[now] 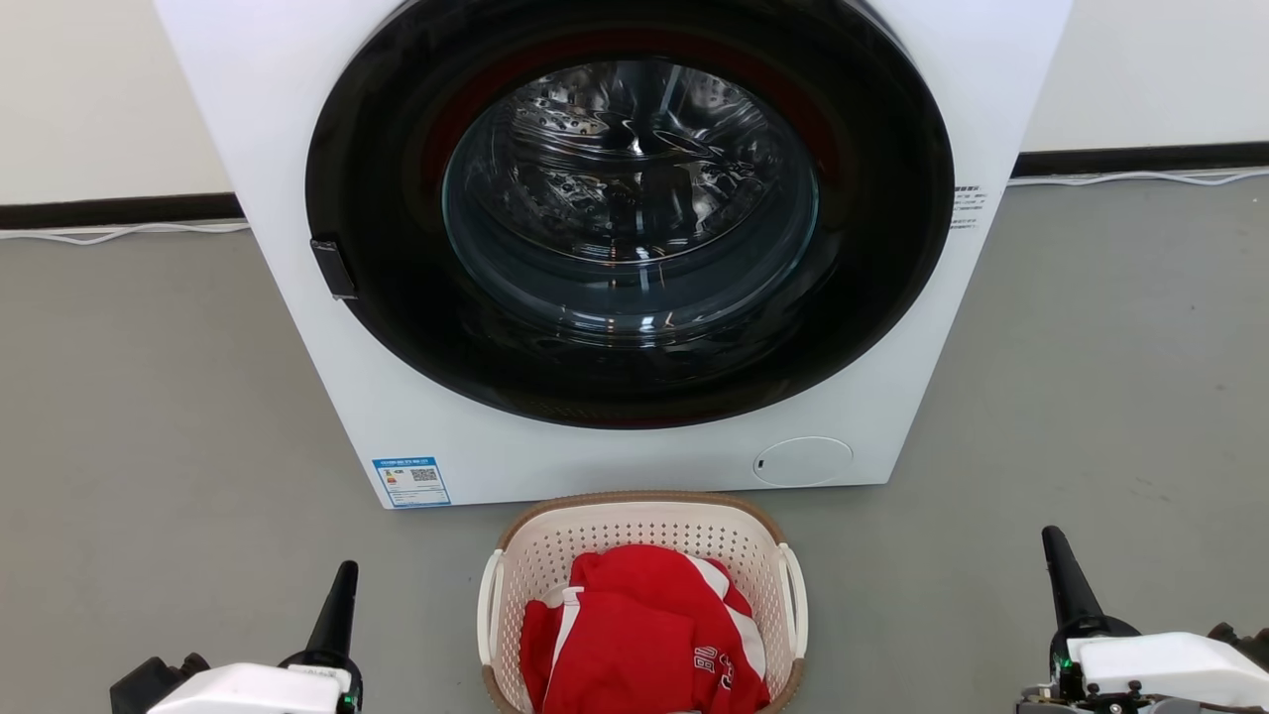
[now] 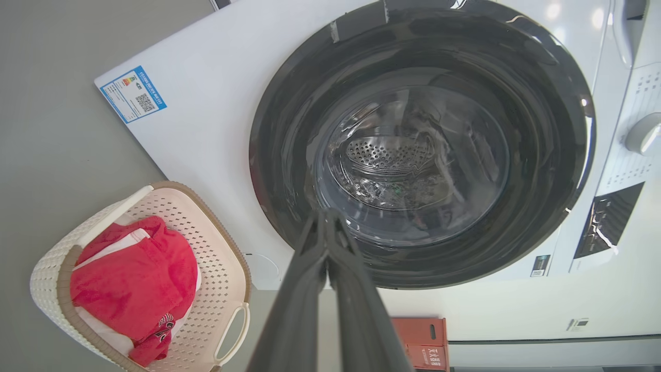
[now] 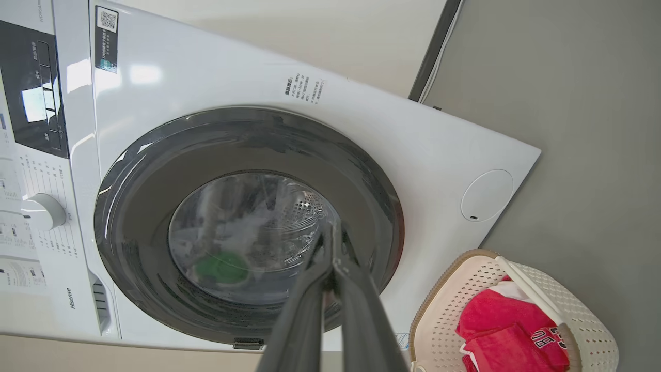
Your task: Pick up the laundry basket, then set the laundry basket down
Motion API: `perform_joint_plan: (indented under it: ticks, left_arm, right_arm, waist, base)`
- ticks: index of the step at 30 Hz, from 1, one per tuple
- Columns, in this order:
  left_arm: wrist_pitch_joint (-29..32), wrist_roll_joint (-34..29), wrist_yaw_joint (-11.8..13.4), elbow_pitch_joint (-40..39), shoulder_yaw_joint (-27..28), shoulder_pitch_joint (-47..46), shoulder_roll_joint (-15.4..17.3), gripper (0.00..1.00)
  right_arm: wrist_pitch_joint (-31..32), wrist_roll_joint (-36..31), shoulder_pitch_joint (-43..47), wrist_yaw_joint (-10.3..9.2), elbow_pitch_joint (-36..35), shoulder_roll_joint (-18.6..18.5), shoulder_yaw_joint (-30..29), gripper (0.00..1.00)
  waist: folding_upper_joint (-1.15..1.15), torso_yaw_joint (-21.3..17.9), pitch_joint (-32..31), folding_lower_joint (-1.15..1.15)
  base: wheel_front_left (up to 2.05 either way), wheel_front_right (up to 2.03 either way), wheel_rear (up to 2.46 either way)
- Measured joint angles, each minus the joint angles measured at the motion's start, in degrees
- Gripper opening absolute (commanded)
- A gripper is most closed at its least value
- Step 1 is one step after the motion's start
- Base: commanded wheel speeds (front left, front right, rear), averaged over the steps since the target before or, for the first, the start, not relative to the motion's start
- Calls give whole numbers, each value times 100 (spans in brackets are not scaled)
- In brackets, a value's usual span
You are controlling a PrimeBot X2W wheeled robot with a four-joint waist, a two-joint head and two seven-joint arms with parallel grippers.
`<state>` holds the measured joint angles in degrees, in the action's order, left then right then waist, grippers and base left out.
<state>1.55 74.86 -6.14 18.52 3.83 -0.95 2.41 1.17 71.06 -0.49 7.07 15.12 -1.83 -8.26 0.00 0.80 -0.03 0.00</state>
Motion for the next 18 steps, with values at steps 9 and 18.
perform_joint_plan:
  ticks: [9, 18]
  left_arm:
    - [146, 502, -18, -80, 34, -86, -3, 0]
    - [300, 1031, -48, -166, 65, -107, -8, 0]
  right_arm:
    - [170, 636, -108, 0, 12, -10, 11, 0]
    - [294, 1246, -134, 0, 20, -20, 20, 0]
  waist:
    - [0, -25, 6, 0]
    - [0, -50, 13, 0]
  base:
    - [0, 0, 0]
    - [0, 0, 0]
